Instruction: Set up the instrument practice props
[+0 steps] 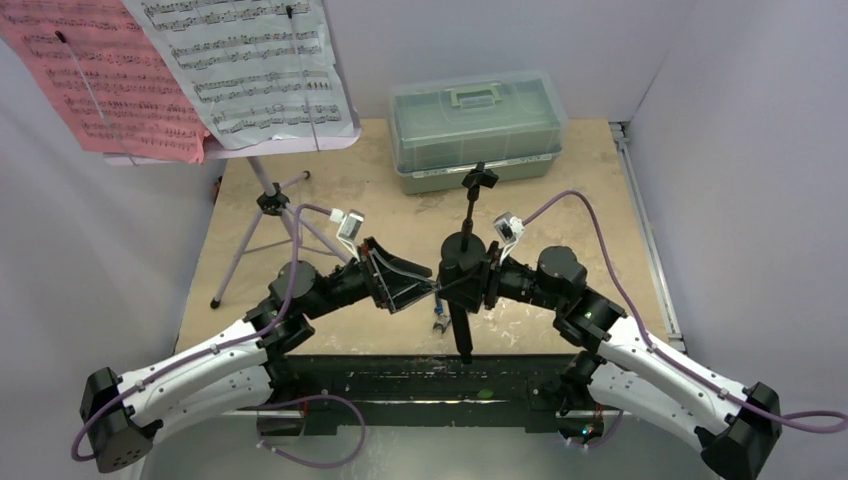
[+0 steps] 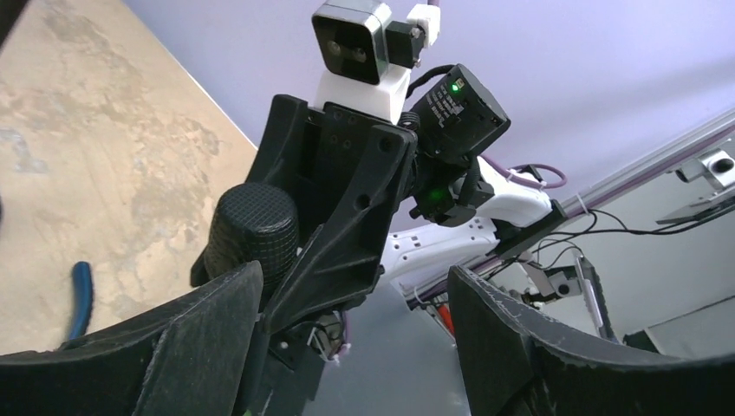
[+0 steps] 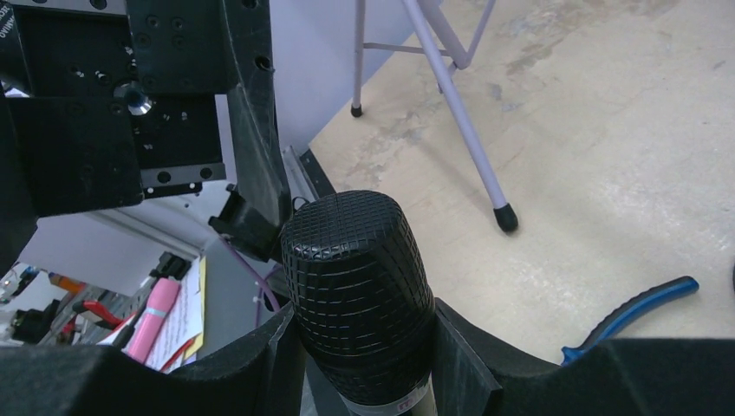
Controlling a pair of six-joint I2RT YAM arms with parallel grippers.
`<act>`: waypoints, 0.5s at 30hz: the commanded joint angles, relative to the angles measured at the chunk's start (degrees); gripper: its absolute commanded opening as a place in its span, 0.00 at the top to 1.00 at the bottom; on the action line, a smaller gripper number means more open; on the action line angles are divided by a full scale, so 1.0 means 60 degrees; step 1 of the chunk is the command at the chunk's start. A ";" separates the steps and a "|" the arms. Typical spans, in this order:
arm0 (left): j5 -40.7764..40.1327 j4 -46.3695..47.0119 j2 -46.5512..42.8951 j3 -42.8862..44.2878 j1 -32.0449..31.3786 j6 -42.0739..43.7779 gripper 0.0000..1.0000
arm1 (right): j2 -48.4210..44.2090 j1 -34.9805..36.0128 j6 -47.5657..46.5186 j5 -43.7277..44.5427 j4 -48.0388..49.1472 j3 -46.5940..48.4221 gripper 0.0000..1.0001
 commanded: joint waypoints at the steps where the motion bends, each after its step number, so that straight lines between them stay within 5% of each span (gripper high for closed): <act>1: -0.0454 0.1286 0.0158 0.0273 -0.0716 -0.0273 0.23 | -0.0153 0.0371 0.0009 0.0559 0.0754 0.0190 1.00; 9: -0.3349 -0.1151 0.0613 0.1506 -0.2748 0.1454 0.26 | 0.0022 0.0928 -0.0536 0.0697 0.0791 0.0637 1.00; 15: -0.5265 -0.2419 0.0685 0.1946 -0.3222 0.1823 0.36 | 0.0121 0.1416 -0.0910 0.0747 0.0714 0.0831 1.00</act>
